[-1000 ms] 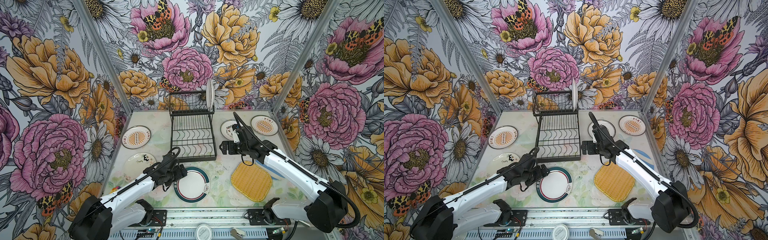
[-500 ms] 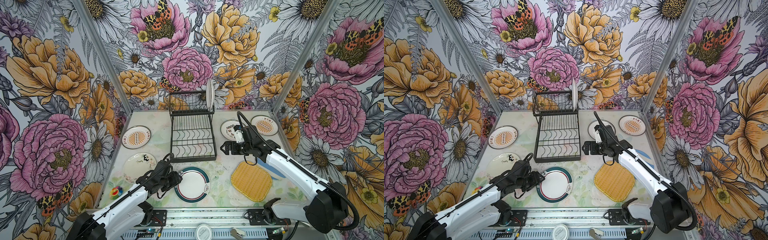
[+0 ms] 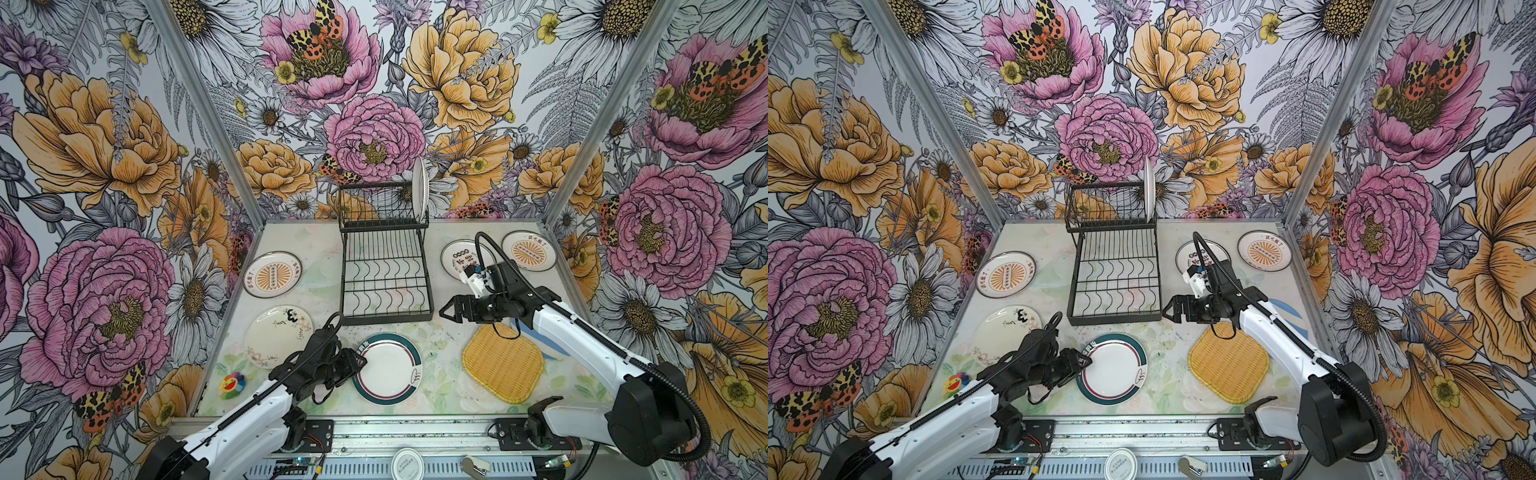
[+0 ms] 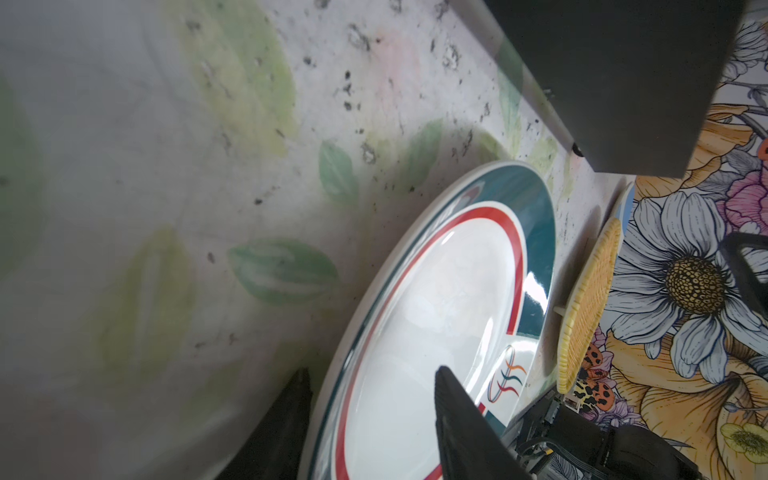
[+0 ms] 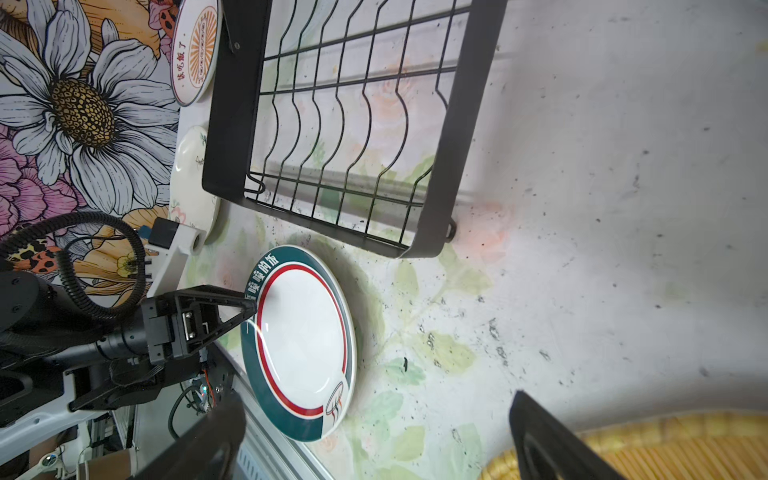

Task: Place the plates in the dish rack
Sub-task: 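Slide the rimmed plate across the table toward the right gripper, then grasp the plate's far edge with right gripper while left gripper tilts it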

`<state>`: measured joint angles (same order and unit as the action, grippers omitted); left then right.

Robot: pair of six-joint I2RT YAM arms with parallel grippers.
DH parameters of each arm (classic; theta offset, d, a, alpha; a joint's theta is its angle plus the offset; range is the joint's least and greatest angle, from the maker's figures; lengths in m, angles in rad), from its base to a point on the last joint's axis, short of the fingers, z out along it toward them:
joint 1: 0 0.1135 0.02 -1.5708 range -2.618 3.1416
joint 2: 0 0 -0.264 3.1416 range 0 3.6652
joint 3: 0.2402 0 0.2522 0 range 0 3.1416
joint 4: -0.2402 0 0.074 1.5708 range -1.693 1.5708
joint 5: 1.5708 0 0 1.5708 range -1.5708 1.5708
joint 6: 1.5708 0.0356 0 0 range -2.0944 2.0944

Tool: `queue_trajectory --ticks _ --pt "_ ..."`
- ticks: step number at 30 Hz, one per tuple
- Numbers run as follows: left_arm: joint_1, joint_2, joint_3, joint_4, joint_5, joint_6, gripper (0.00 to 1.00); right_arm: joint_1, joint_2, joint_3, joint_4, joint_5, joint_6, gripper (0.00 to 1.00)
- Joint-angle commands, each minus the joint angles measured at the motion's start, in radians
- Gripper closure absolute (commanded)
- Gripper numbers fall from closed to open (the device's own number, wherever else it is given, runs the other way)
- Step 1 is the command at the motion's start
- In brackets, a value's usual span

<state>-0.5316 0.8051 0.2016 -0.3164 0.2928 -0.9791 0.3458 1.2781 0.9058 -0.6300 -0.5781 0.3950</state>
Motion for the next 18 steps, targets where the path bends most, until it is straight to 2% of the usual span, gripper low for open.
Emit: queue_trajectory --ticks 1,5,18 --pt "0.009 0.007 -0.021 0.069 0.036 -0.003 0.57 -0.007 0.008 0.005 0.019 -0.042 -0.027 0.01" --pt "0.008 0.025 -0.022 0.071 0.034 0.009 0.73 -0.01 0.017 0.008 0.021 -0.046 -0.03 0.01" --pt "0.006 0.011 -0.027 0.108 0.064 0.017 1.0 -0.015 0.026 -0.01 0.033 -0.061 -0.036 0.01"
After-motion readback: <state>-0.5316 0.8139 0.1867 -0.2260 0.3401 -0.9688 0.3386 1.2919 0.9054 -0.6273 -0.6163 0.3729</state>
